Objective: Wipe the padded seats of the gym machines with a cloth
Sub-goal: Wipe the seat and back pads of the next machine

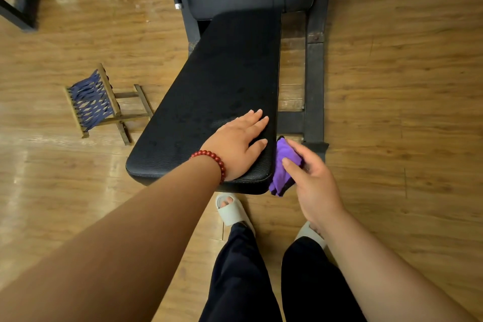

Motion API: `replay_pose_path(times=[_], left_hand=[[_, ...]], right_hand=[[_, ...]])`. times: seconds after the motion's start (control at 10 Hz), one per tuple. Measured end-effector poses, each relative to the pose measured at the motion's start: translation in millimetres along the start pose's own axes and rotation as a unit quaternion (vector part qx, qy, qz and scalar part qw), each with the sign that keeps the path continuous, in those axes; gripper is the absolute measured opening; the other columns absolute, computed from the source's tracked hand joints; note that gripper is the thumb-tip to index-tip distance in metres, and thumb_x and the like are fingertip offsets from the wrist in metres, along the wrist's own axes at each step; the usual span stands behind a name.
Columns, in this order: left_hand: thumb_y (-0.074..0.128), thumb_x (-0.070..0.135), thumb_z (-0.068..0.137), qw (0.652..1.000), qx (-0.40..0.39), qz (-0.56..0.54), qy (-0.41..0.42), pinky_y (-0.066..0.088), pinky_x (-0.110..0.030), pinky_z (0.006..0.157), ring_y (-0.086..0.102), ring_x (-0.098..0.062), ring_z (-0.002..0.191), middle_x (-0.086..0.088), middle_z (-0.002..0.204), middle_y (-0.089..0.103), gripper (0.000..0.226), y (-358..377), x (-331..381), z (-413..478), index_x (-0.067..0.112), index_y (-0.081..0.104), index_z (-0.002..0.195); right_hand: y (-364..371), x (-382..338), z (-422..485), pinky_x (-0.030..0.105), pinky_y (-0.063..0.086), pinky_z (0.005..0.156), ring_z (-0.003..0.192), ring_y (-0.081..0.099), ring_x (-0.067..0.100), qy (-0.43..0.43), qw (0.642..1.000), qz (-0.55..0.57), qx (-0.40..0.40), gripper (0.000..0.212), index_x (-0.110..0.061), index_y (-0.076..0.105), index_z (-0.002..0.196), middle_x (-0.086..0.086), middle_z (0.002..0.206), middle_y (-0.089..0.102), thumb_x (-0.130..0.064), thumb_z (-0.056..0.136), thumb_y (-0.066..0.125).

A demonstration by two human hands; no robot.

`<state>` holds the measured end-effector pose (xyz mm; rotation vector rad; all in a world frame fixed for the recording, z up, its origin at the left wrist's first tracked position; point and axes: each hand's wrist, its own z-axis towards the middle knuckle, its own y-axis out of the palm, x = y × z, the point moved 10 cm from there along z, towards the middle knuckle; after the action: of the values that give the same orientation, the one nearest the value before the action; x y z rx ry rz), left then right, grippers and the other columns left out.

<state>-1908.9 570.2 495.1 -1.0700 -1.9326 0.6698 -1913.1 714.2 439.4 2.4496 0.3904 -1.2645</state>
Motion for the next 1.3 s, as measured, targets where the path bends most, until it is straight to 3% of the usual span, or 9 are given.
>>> replay_pose_path(times=[0.1, 0.3, 0.5, 0.6, 0.7, 0.8, 1.0, 1.2, 1.3], left_hand=[[0.033, 0.034, 0.104, 1.000, -0.001, -0.001, 0.000, -0.002, -0.017, 0.112, 0.001, -0.005, 0.148, 0.007, 0.162, 0.007, 0.054, 0, 0, 0, 0.024, 0.015, 0.154], [0.032, 0.036, 0.104, 1.000, -0.010, -0.003, -0.003, 0.001, -0.023, 0.116, 0.001, -0.005, 0.148, 0.008, 0.162, 0.007, 0.054, 2, -2, 1, 0.026, 0.015, 0.154], [0.032, 0.036, 0.104, 1.000, -0.007, -0.003, -0.002, 0.001, -0.024, 0.116, 0.001, -0.005, 0.148, 0.008, 0.162, 0.007, 0.054, 3, -3, 1, 0.026, 0.015, 0.154], [0.032, 0.035, 0.104, 1.000, -0.008, -0.005, 0.000, 0.002, -0.025, 0.117, 0.001, -0.005, 0.148, 0.008, 0.162, 0.007, 0.054, 3, -2, 0, 0.026, 0.015, 0.154], [0.032, 0.035, 0.104, 1.000, -0.005, -0.003, 0.003, 0.002, -0.024, 0.117, 0.002, -0.006, 0.148, 0.007, 0.162, 0.008, 0.054, 1, -2, 1, 0.025, 0.015, 0.154], [0.032, 0.035, 0.104, 1.000, -0.006, -0.002, 0.003, 0.002, -0.023, 0.116, 0.002, -0.006, 0.148, 0.007, 0.162, 0.008, 0.054, 2, -1, 0, 0.025, 0.015, 0.154], [0.031, 0.036, 0.104, 1.000, -0.012, 0.001, -0.004, 0.001, -0.023, 0.115, 0.001, -0.005, 0.147, 0.009, 0.162, 0.007, 0.054, 4, -3, 1, 0.027, 0.014, 0.154], [0.032, 0.036, 0.104, 1.000, -0.011, -0.001, -0.003, 0.002, -0.023, 0.115, 0.002, -0.006, 0.148, 0.009, 0.162, 0.007, 0.054, 4, -4, 2, 0.026, 0.014, 0.154], [0.032, 0.036, 0.104, 1.000, -0.012, -0.003, -0.003, 0.004, -0.026, 0.117, 0.002, -0.006, 0.148, 0.008, 0.162, 0.008, 0.054, 3, -4, 2, 0.026, 0.015, 0.154]], right_hand=[[-6, -1, 9, 0.028, 0.051, 0.082, 0.097, 0.066, 0.012, 0.014, 0.997, 0.057, 0.040, 0.027, -0.024, 0.062, 0.103, -0.003, 0.102, 0.070, -0.004, 0.085, 0.069], [-7, -11, 13, 0.029, 0.053, 0.080, 0.095, 0.064, 0.011, -0.037, 0.995, -0.003, 0.095, 0.030, -0.040, 0.062, 0.092, -0.007, 0.100, 0.066, -0.015, 0.082, 0.075], [-4, -2, -3, 0.016, 0.049, 0.069, 0.077, 0.065, 0.003, 0.042, 0.996, 0.026, 0.076, 0.020, -0.021, 0.069, 0.092, -0.013, 0.076, 0.071, -0.027, 0.099, 0.051], [10, -3, -10, 0.033, 0.053, 0.075, 0.086, 0.067, 0.016, 0.058, 0.992, 0.069, -0.088, 0.021, -0.013, 0.069, 0.106, 0.002, 0.094, 0.072, -0.002, 0.091, 0.058], [-1, -9, -4, 0.027, 0.051, 0.083, 0.095, 0.066, 0.004, 0.021, 0.996, -0.053, -0.070, 0.032, -0.025, 0.073, 0.094, -0.016, 0.108, 0.067, 0.005, 0.083, 0.068], [-6, -16, 3, 0.027, 0.051, 0.088, 0.096, 0.066, 0.003, -0.005, 0.993, -0.110, -0.038, 0.034, -0.034, 0.070, 0.094, -0.014, 0.106, 0.069, -0.003, 0.081, 0.073], [-7, -12, 0, 0.019, 0.051, 0.075, 0.086, 0.069, 0.005, 0.007, 1.000, 0.019, 0.021, 0.029, -0.021, 0.064, 0.098, -0.007, 0.091, 0.075, 0.003, 0.083, 0.069], [-7, -11, 1, 0.033, 0.053, 0.085, 0.090, 0.069, 0.012, 0.005, 0.999, 0.039, 0.037, 0.024, -0.023, 0.068, 0.094, -0.005, 0.091, 0.074, -0.001, 0.084, 0.069], [-13, -25, 7, 0.029, 0.052, 0.080, 0.086, 0.067, 0.006, -0.045, 0.998, -0.028, 0.040, 0.033, -0.035, 0.068, 0.090, -0.011, 0.089, 0.073, -0.003, 0.083, 0.071]])
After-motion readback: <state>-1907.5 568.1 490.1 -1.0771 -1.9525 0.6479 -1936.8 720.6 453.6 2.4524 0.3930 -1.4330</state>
